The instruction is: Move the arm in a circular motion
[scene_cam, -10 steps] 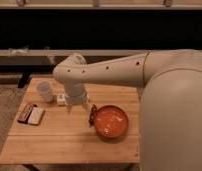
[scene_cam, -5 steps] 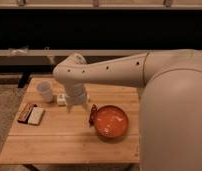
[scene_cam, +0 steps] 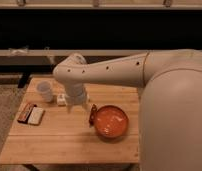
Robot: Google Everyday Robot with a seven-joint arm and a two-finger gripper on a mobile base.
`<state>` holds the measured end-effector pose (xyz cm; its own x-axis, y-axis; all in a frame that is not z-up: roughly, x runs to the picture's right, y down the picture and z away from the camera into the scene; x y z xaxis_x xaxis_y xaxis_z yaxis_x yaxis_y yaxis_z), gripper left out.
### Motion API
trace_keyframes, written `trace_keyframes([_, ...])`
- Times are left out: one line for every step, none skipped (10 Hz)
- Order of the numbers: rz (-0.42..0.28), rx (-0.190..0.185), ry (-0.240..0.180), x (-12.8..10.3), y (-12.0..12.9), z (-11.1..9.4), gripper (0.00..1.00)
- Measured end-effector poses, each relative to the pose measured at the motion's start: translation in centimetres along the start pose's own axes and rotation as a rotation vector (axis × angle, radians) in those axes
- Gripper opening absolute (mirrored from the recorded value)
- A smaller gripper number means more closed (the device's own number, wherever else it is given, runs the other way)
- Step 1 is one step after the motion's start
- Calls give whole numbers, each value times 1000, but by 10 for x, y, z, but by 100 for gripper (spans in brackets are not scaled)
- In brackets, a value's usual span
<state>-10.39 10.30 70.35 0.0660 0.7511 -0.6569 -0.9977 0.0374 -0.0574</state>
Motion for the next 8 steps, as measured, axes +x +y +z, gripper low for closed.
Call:
trace_keyframes([0, 0, 0, 0, 0, 0, 65])
trace_keyframes([0, 0, 0, 0, 0, 0, 65])
trace_keyframes([0, -1, 1, 0, 0, 0, 65])
trace_keyframes([2, -3, 7, 1, 0, -1, 65])
trace_keyframes([15, -5, 25, 5, -7, 0, 65])
trace_keyframes([37, -7, 37, 10, -19, 0, 65])
trace_keyframes([58, -8, 47, 15, -32, 0, 65])
trace_keyframes([89, -13, 56, 22, -51, 0, 65])
